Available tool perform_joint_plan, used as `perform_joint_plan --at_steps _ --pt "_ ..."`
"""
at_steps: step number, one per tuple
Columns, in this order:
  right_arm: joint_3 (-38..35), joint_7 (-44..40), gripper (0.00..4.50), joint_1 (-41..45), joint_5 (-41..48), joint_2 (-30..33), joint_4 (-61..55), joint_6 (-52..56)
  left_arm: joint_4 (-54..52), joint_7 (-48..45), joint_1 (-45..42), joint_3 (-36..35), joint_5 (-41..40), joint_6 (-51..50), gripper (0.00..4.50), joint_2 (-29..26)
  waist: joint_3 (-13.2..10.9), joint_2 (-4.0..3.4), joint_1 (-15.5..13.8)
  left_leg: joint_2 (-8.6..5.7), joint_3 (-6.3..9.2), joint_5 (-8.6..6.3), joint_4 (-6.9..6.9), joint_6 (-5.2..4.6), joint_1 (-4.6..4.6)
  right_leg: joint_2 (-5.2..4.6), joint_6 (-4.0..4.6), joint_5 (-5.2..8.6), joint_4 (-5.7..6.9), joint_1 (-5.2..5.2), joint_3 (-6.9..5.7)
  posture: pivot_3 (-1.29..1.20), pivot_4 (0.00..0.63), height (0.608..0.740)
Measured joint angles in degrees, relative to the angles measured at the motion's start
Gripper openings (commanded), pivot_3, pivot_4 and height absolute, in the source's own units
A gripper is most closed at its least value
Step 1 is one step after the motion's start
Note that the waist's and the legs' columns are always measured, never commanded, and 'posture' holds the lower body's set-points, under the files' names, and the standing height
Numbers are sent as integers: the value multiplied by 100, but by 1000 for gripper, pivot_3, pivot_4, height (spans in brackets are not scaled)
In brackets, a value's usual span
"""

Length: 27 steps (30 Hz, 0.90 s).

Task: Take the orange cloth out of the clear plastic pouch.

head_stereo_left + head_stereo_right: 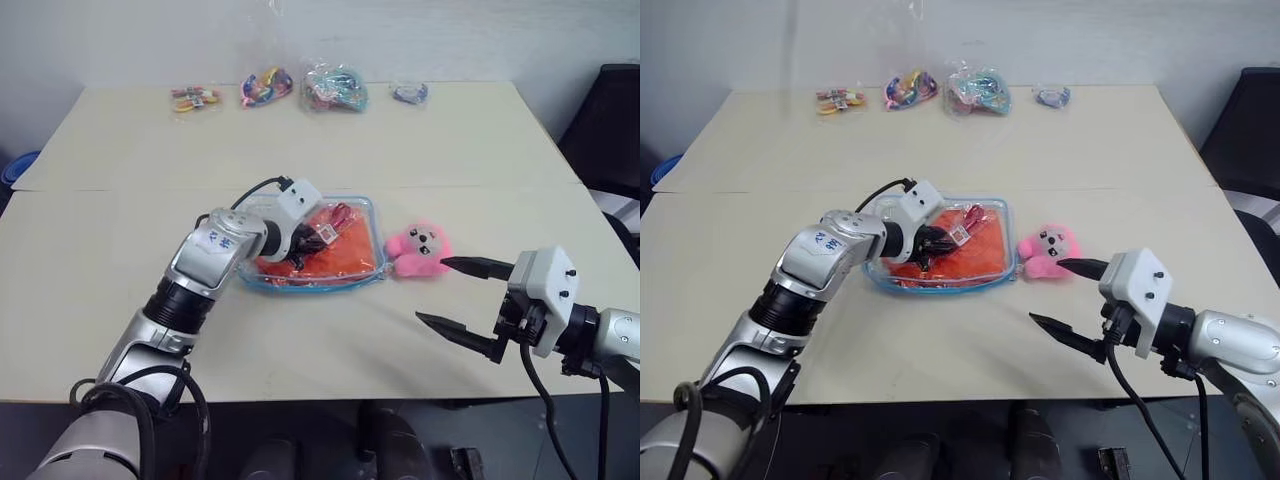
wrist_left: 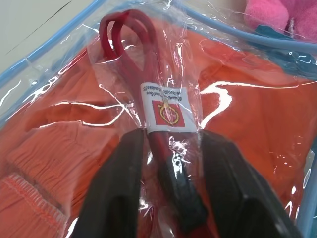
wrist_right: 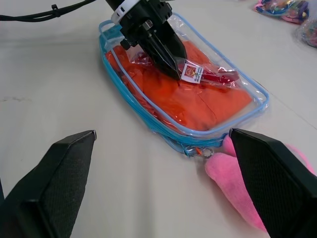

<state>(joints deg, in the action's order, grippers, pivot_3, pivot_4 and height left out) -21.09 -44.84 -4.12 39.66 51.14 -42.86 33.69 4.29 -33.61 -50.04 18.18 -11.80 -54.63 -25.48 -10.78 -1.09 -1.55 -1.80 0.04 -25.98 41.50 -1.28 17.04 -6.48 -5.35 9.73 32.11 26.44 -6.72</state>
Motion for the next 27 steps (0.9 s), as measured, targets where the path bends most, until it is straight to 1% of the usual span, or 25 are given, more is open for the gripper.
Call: perform_joint_plan --at_steps 2,3,6,10,13,14,17,19,23,24,25,26,27 --pt "14 -3 4500 62 -2 0 5 -5 -86 19 71 -124 -5 -75 118 -11 0 0 1 0 0 0 0 0 0 0 0 0 0 0 0 0 150 740" --pt "36 -12 4500 109 -5 0 14 -10 -127 44 87 -221 -11 -144 28 -12 0 0 2 1 0 0 0 0 -1 0 0 0 0 0 1 0 150 740" --pt "110 -83 4500 243 -4 1 31 -18 -132 206 134 -609 -16 -252 28 -75 0 0 3 1 1 0 0 0 -1 0 0 0 0 1 0 0 150 740" --pt "299 -231 4500 527 9 3 90 -18 -113 655 148 -1506 6 -357 28 -405 0 0 20 5 2 0 -1 0 -3 4 0 0 0 5 0 0 150 740" --pt "542 -364 4500 929 5 4 288 -22 116 927 308 -2197 98 -233 28 -1074 0 0 70 9 5 -1 -4 2 -19 7 3 -2 1 11 3 0 150 740" --pt "641 -423 4500 1068 -2 4 378 -31 285 1037 497 -2508 177 -146 28 -1432 0 0 99 10 8 0 -19 2 -42 7 4 -1 0 13 7 0 150 740" --pt "959 -561 4500 1316 -22 0 555 -85 728 1253 1104 -3172 385 121 28 -2114 0 0 107 9 8 -1 -32 3 -54 4 7 1 -2 10 6 0 150 740" --pt "1127 -670 4500 1464 -24 -4 627 -124 1030 1351 1559 -3514 505 285 28 -2379 1 7 98 7 12 -1 -32 3 -54 0 6 1 -4 9 4 0 150 740" --pt "1377 -870 4500 1743 -39 -38 827 -235 1213 1417 2320 -4070 524 465 28 -2525 6 26 -9 7 14 -2 -26 3 -49 -8 6 0 -5 2 0 0 150 740" --pt "1440 -921 4500 1814 -64 -51 900 -255 1197 1415 2471 -4161 509 462 454 -2524 8 30 -16 6 14 -2 -25 4 -49 -9 6 0 -5 -3 -3 0 150 740" --pt "1482 -954 4500 1874 -82 -71 967 -266 1183 1415 2584 -4233 496 455 592 -2519 9 33 -16 6 14 -2 -25 4 -49 -9 6 0 -6 -3 -3 0 150 740" --pt "1531 -991 4500 1935 -128 -87 1040 -296 1158 1422 2722 -4307 481 446 941 -2503 9 34 -10 6 14 -2 -26 4 -49 -8 6 0 -6 -2 -3 0 150 740" --pt "1559 -1011 4500 1963 -144 -90 1087 -326 1136 1430 2794 -4333 473 445 1170 -2485 10 35 -9 5 14 -3 -26 5 -49 -7 6 0 -6 -2 -3 0 150 740"
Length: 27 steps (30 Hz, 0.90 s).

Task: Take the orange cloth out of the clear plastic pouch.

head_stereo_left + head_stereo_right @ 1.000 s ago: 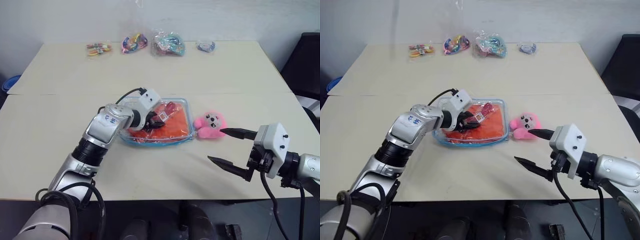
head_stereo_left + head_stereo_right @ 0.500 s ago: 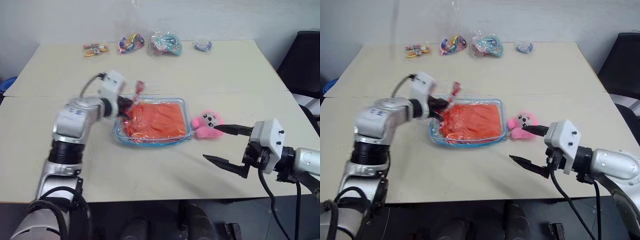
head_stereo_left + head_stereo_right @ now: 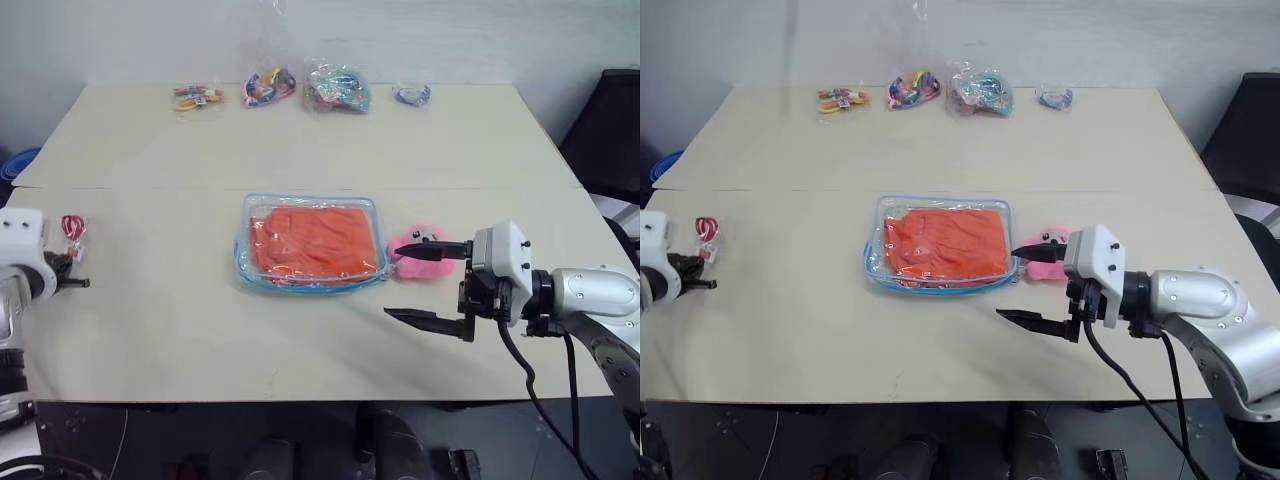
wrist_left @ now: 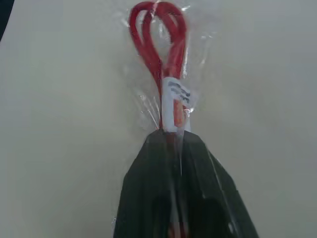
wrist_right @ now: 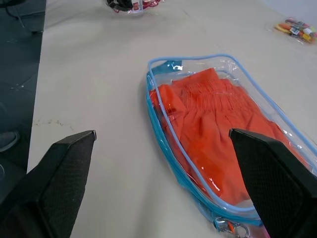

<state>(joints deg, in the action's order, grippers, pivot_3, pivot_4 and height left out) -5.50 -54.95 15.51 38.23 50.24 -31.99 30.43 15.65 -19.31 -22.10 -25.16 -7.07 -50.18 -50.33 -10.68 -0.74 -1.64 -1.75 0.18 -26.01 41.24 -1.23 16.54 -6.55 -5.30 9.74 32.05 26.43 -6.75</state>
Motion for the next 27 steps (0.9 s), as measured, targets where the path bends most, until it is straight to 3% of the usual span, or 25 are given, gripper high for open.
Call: perform_joint_plan --at_steps 10,15,20,24,27 --pt "98 -214 4500 134 -192 -91 318 -152 -454 73 481 -582 -180 36 4321 102 1 2 42 11 -1 -4 -3 7 -4 7 1 0 0 6 -1 0 150 740" --pt "50 -212 4500 26 -257 -90 317 -159 -721 -712 284 -1003 -900 -61 4321 -215 1 3 22 35 -9 -4 -1 8 -1 3 2 1 0 4 -8 0 150 740" --pt "-189 -148 4500 -312 -297 -56 295 -154 -2117 -2763 268 -887 -2118 287 4321 -904 -2 4 45 41 -24 -8 -4 16 -4 2 6 4 -3 4 -8 0 150 740" --pt "-313 -33 4500 -531 -375 -36 275 -154 -3004 -3670 77 128 -2645 505 4321 -951 -7 -11 48 38 -47 -8 -2 16 -7 11 7 3 -1 3 -2 0 150 740" --pt "-387 114 4500 -695 -627 32 238 -198 -3356 -4168 -35 1195 -2459 1063 4321 -952 -7 -11 64 34 -61 -11 -5 22 -18 29 17 5 2 2 8 0 150 740"
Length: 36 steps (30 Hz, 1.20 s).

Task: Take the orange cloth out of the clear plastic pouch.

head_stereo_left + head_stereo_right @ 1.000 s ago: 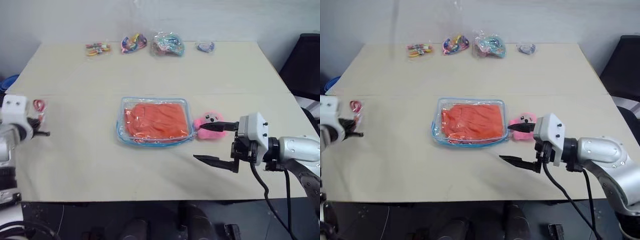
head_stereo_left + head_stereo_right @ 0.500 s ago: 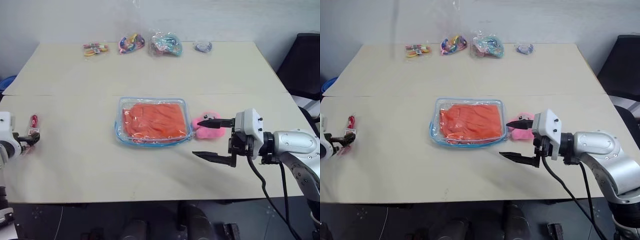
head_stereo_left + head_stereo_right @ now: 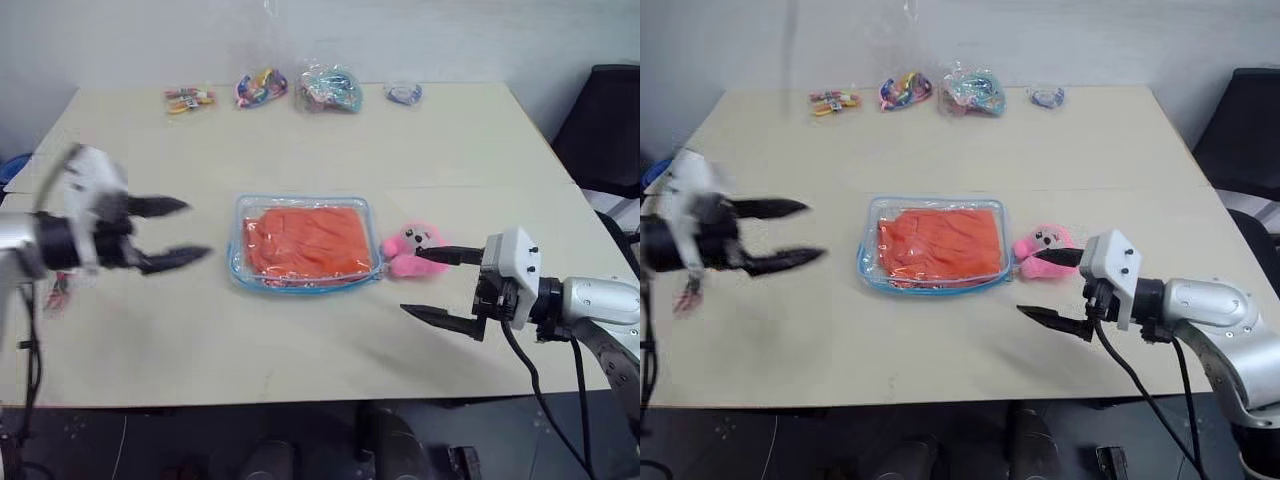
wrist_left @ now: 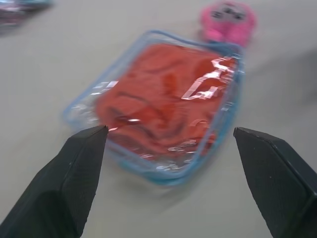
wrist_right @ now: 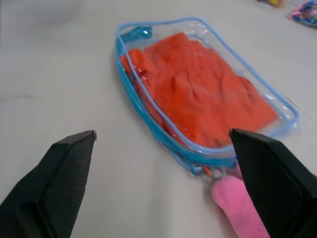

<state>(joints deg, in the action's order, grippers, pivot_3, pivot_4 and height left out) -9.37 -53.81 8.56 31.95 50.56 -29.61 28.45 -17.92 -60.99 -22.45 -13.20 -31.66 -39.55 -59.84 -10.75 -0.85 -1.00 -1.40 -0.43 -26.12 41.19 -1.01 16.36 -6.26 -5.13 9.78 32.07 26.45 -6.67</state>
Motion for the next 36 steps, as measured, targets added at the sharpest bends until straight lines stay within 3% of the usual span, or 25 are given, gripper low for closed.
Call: perform_joint_plan --at_steps 3,6,15,18,29,30,36 --pt "19 338 4500 -45 -400 11 88 -22 -20 -307 -365 814 281 517 4321 186 0 0 24 6 -9 -1 -1 2 0 8 4 0 0 1 5 0 150 740" --pt "33 713 4500 94 -612 -167 375 108 -13 -397 -839 1177 162 550 4321 651 0 1 33 8 -12 -1 0 1 1 13 5 -1 0 1 7 0 150 740" --pt "433 1612 4500 919 -975 -1254 1825 438 -97 -417 -1284 1448 -87 341 4321 1101 -1 0 117 16 -15 0 -1 0 -1 25 8 -1 1 7 19 0 150 740" --pt "474 1667 3888 1053 -1008 -1522 2151 438 -99 -405 -1282 1449 -73 342 4367 1106 -1 0 112 18 -13 0 0 0 0 28 8 0 1 6 20 0 150 740" --pt "268 1571 197 778 -658 -1681 1795 699 -139 -287 -1218 1441 -45 342 4367 1106 -1 -2 106 20 -9 0 1 0 2 33 8 0 0 7 24 0 150 740" --pt "210 1571 23 740 -632 -1661 1693 716 -140 -285 -1202 1441 -41 342 4367 1106 -1 -2 105 20 -9 0 1 0 2 33 8 0 0 7 24 0 150 740" --pt "31 1265 23 446 -332 -1272 450 737 -146 -272 -1178 1440 -5 342 4367 1123 -2 -2 103 20 -10 -1 -1 1 0 35 8 0 0 7 26 0 150 740"
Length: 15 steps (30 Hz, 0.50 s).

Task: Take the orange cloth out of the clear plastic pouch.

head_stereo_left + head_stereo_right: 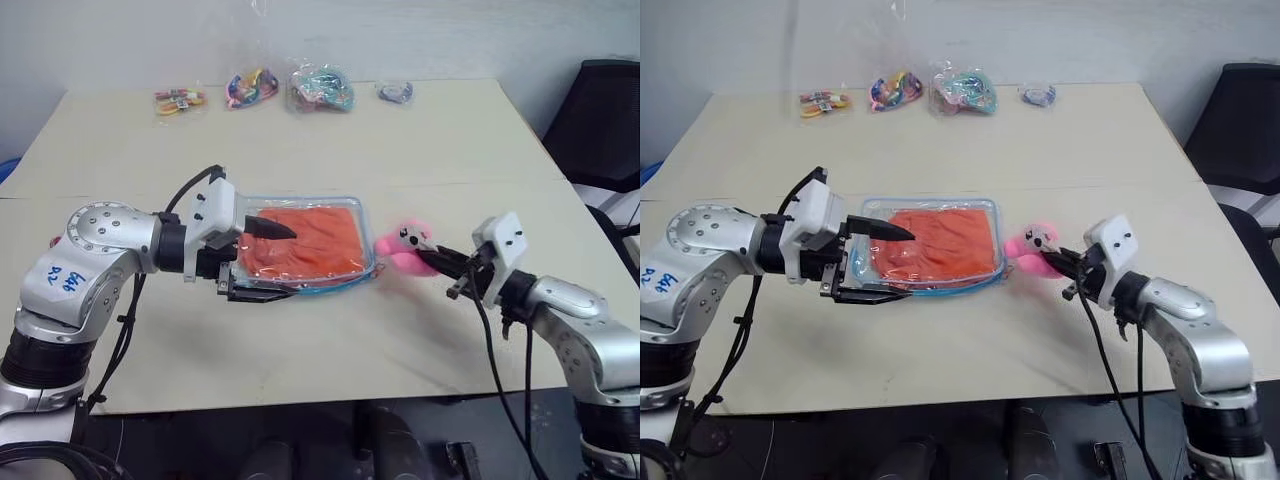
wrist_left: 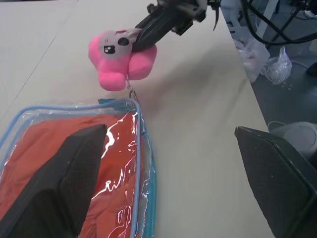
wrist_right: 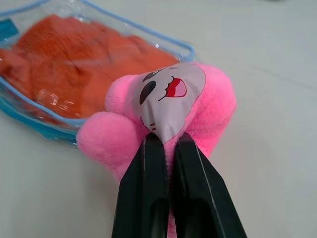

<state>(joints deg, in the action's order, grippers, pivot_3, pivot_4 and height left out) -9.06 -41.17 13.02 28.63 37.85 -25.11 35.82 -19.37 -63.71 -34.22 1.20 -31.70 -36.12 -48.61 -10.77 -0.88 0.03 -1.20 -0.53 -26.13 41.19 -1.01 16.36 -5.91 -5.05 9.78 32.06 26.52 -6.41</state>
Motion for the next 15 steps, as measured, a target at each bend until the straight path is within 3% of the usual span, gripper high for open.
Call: perform_joint_plan --at_steps 7,15 --pt "1431 -688 23 36 -747 283 -633 -895 9 21 -2 91 59 0 4367 105 0 0 -2 -1 -1 -1 -1 1 -2 4 0 0 0 -1 5 0 150 740" --pt "2592 -1499 23 292 -2164 606 156 -2721 43 -20 -2 217 113 3 4367 125 0 2 8 -1 -2 -1 0 0 -4 5 0 0 -3 -2 6 0 150 740"
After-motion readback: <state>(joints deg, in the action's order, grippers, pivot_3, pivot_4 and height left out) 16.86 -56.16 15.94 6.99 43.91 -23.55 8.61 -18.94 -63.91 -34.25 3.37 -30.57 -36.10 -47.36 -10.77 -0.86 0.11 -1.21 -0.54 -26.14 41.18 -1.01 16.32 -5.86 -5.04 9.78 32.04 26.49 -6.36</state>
